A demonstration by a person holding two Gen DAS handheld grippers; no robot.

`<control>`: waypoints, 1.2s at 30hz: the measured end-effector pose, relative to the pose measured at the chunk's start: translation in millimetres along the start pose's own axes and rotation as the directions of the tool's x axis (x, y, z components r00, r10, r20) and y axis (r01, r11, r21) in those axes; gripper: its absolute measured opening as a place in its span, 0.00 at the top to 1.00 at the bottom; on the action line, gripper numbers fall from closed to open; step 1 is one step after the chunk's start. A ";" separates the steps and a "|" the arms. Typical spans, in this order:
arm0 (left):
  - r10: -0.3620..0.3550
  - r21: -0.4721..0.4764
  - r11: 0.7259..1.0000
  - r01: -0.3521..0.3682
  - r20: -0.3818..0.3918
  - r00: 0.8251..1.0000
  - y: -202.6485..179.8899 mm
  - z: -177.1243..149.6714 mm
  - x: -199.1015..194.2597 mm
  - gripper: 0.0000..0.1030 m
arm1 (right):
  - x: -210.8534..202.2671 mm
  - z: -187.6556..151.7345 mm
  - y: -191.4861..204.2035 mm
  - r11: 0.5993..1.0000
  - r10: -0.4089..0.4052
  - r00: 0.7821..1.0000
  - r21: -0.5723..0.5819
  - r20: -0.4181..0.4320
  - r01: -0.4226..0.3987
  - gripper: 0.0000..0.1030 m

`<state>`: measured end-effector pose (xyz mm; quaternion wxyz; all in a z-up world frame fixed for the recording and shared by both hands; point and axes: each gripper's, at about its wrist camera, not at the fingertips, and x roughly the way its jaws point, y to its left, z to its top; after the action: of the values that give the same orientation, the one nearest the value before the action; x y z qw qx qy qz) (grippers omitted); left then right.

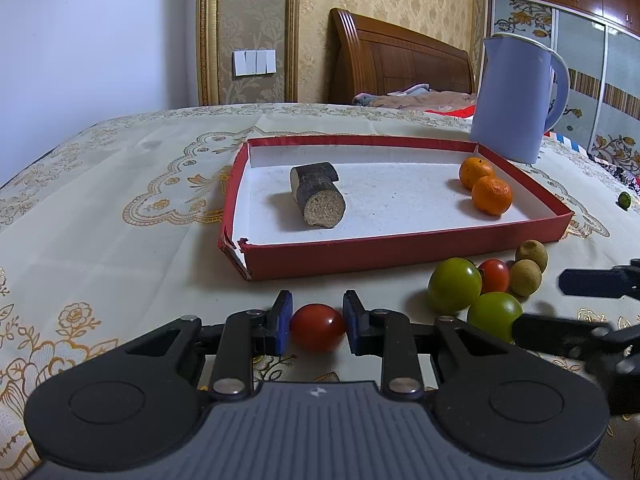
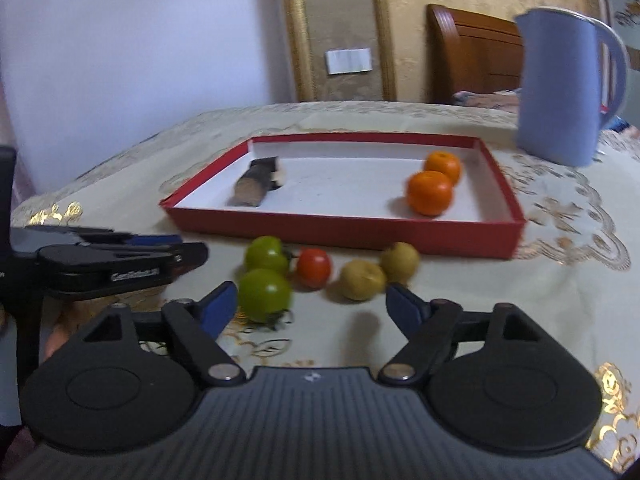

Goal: Organize fruits
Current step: 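Lower the right gripper onto a green tomato and close it, then carry the red tomato and green tomato over the box with both grippers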

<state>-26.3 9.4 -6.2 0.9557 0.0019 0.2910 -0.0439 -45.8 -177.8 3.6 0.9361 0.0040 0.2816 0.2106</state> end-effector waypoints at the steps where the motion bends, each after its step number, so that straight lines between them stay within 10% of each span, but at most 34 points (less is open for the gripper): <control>1: 0.000 0.000 1.000 0.000 0.000 1.000 0.0 0.0 -0.1 0.74 | 3.0 0.2 3.1 1.000 0.004 1.000 -0.009 -0.017 -0.004 0.41; 13: 0.001 -0.004 1.000 -0.001 0.001 1.000 1.0 -0.6 0.0 0.74 | 25.7 6.9 13.8 1.000 0.008 0.998 -0.004 -0.059 -0.008 0.45; 18: -0.002 -0.008 1.000 0.002 0.001 1.000 2.2 -1.0 0.3 0.74 | 25.1 5.7 8.2 0.999 -0.023 0.999 0.024 -0.046 0.024 0.70; 36: 0.047 0.041 0.998 -0.048 0.026 0.999 -6.6 -3.5 -5.9 0.74 | 1.0 -8.9 3.1 0.995 -0.064 0.994 0.077 0.090 0.057 0.70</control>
<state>-33.7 3.4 -5.8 0.9598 0.0284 0.2778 -0.0274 -51.0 -175.6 -4.0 0.9534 0.0399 0.2454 0.1710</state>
